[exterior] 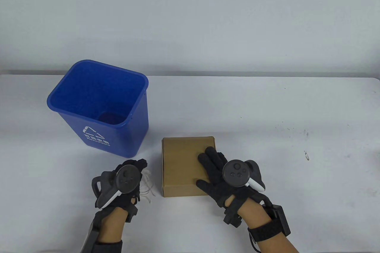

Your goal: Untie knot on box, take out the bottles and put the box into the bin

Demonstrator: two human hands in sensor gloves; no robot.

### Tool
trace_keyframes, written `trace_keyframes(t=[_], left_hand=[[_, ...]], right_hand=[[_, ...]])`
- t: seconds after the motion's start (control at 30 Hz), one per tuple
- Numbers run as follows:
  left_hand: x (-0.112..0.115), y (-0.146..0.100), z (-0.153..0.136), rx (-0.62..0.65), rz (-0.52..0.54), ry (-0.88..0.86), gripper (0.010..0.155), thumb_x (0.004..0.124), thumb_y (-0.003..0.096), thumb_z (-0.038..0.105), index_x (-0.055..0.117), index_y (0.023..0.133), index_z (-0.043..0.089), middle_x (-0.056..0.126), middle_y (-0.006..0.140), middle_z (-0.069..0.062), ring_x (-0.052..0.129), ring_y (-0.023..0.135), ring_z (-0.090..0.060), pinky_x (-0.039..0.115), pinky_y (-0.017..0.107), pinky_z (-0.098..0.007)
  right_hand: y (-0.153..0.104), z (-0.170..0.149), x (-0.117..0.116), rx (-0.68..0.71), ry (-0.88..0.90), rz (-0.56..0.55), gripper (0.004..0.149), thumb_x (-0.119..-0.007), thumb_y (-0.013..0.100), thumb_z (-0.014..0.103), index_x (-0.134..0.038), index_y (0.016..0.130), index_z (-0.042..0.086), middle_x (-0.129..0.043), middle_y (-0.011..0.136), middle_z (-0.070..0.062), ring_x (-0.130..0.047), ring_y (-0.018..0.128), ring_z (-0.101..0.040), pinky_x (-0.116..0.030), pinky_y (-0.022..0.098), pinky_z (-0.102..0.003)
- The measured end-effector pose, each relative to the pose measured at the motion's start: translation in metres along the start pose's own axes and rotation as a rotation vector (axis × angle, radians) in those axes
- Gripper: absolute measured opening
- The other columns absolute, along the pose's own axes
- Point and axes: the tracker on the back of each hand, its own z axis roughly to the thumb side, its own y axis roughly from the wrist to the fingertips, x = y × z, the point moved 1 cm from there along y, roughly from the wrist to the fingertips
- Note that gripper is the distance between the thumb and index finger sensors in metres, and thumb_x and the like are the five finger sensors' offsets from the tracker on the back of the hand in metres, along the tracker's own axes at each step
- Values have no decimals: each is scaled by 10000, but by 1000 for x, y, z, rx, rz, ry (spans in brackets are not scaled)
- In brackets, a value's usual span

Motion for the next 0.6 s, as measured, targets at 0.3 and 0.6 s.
trace_keyframes(t=[0.3,0.6], left_hand=[[4,-8,-6,-10,-264,-167,752,840,459,183,477,1116,126,610,1070,-230,936,838,-436,859,569,-539],[31,-6,-3,-65,-469,27,1172,914,328,636,289,1150,83,265,1156,-250,543,1003,-572,577,695,-667]], right_hand=[[1,0,0,3,0,13,814,-581,503,583,-170,1085,189,68,1087,-57,-154,930,-662,-336,625,-741],[1,0,0,1,-1,14,816,-581,502,583,-168,1085,189,71,1086,-58,-151,931,-661,-336,625,-741]])
